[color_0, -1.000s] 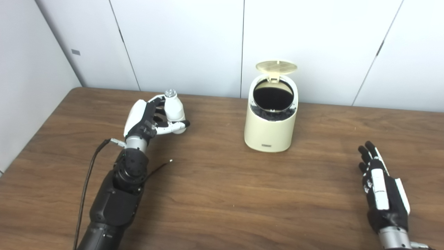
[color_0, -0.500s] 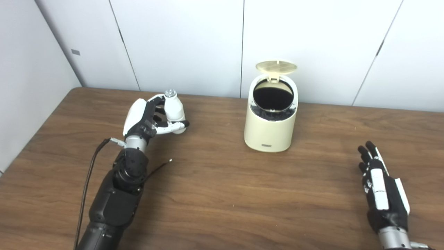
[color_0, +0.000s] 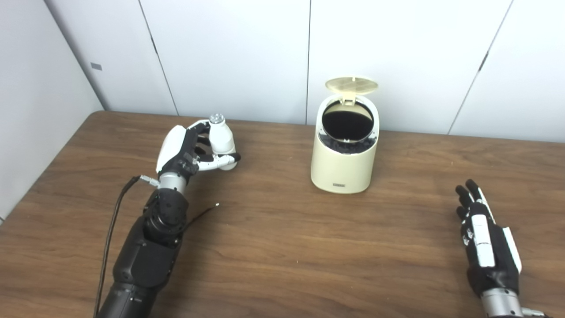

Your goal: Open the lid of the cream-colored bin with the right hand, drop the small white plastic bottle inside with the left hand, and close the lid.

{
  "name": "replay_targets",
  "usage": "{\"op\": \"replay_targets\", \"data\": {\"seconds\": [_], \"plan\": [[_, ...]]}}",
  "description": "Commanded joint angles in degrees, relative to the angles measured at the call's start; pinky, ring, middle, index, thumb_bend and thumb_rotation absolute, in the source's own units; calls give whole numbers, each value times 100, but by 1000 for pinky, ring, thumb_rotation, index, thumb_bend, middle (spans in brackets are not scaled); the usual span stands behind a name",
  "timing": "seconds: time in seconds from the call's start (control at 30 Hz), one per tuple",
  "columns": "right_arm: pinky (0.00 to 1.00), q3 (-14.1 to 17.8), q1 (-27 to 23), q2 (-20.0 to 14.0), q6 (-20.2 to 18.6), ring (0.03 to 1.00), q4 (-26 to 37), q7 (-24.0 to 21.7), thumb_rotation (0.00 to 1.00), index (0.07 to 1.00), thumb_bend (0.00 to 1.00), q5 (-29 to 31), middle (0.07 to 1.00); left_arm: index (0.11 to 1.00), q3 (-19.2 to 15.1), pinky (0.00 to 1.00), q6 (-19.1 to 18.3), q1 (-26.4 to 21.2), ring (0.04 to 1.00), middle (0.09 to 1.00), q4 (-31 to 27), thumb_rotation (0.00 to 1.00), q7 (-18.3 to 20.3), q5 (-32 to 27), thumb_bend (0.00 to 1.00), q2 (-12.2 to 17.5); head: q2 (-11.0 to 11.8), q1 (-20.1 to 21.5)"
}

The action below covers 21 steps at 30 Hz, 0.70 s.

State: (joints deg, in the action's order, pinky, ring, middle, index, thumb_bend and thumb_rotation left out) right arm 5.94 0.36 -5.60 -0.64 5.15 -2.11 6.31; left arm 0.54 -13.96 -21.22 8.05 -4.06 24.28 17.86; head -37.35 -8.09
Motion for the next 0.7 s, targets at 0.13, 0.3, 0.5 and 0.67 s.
{"op": "replay_targets", "data": {"seconds": [0.13,0.3,0.5,0.67], "plan": [[975,-6,-59,-22,150,987,-71,-79,848,974,622,104,948,743,-162,514,219,-353,611,692,48,42,-223,-117,766,-16,19,23],[980,29,-31,-50,160,988,-78,-159,832,974,661,272,952,563,-256,456,407,-414,513,492,192,0,-424,-188,563,-130,19,40],[998,76,-6,-68,3,999,31,-165,831,979,659,401,947,468,-256,369,541,-483,443,498,288,0,-652,-160,479,-180,12,14],[982,86,-20,-66,42,994,-3,-198,823,986,658,496,948,459,-238,364,586,-475,443,501,268,0,-748,-122,476,-181,7,-6]]}}
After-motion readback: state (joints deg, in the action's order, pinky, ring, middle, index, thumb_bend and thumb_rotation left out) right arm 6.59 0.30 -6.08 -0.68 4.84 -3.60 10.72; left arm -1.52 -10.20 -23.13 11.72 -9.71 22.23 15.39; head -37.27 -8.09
